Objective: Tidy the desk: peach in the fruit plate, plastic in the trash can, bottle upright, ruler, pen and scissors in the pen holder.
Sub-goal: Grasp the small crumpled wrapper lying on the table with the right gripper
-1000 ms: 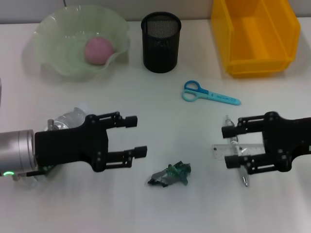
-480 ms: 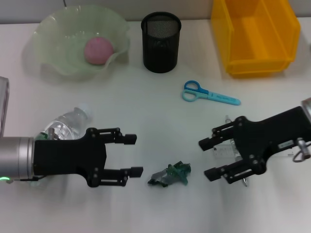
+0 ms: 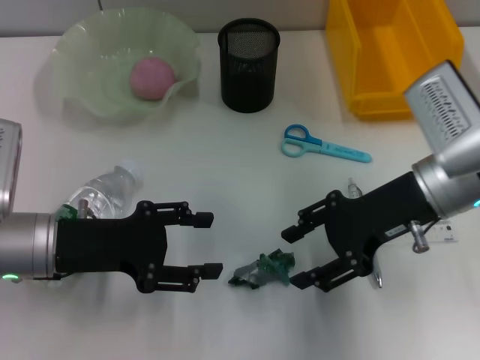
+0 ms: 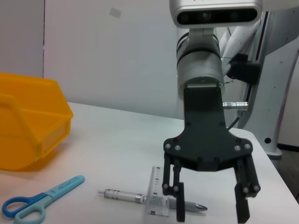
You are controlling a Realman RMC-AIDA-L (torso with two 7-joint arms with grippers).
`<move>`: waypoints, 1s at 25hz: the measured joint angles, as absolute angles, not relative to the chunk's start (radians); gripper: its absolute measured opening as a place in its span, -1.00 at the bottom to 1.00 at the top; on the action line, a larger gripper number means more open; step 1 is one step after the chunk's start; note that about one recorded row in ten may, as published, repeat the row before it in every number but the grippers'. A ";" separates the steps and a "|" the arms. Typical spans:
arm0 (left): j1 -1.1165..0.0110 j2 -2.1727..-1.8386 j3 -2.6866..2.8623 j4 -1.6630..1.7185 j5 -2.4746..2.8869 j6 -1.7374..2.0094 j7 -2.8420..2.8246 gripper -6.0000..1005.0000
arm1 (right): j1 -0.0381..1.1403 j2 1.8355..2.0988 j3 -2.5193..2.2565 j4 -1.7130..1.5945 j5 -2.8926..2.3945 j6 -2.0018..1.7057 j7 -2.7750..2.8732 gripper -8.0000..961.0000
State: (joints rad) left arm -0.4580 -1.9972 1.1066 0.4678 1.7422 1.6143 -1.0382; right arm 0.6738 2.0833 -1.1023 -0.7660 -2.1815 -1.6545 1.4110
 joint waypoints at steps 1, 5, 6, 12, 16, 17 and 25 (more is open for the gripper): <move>-0.458 -1.997 1.106 0.468 1.742 1.614 -1.038 0.49 | 0.674 2.083 -1.121 -0.765 -2.172 -1.640 1.406 0.43; -0.459 -1.999 1.106 0.468 1.743 1.614 -1.038 0.48 | 0.675 2.084 -1.194 -0.760 -2.135 -1.588 1.393 0.43; -0.460 -2.000 1.105 0.468 1.743 1.613 -1.038 0.48 | 0.677 2.085 -1.228 -0.758 -2.128 -1.559 1.391 0.43; -0.457 -2.004 1.096 0.468 1.739 1.612 -1.045 0.48 | 0.685 2.087 -1.320 -0.734 -2.082 -1.487 1.378 0.43; -0.453 -2.009 1.078 0.466 1.742 1.611 -1.040 0.48 | 0.688 2.087 -1.378 -0.727 -2.064 -1.444 1.374 0.43; -0.453 -2.010 1.077 0.465 1.742 1.611 -1.040 0.48 | 0.689 2.087 -1.393 -0.727 -2.058 -1.433 1.374 0.43; -0.451 -2.010 1.076 0.461 1.741 1.610 -1.038 0.48 | 0.688 2.089 -1.476 -0.723 -2.035 -1.367 1.375 0.43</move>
State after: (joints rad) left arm -0.4506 -2.0095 1.0761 0.4606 1.7409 1.6099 -1.0380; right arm 0.6880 2.0892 -1.4763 -0.7230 -2.0346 -1.3673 1.3746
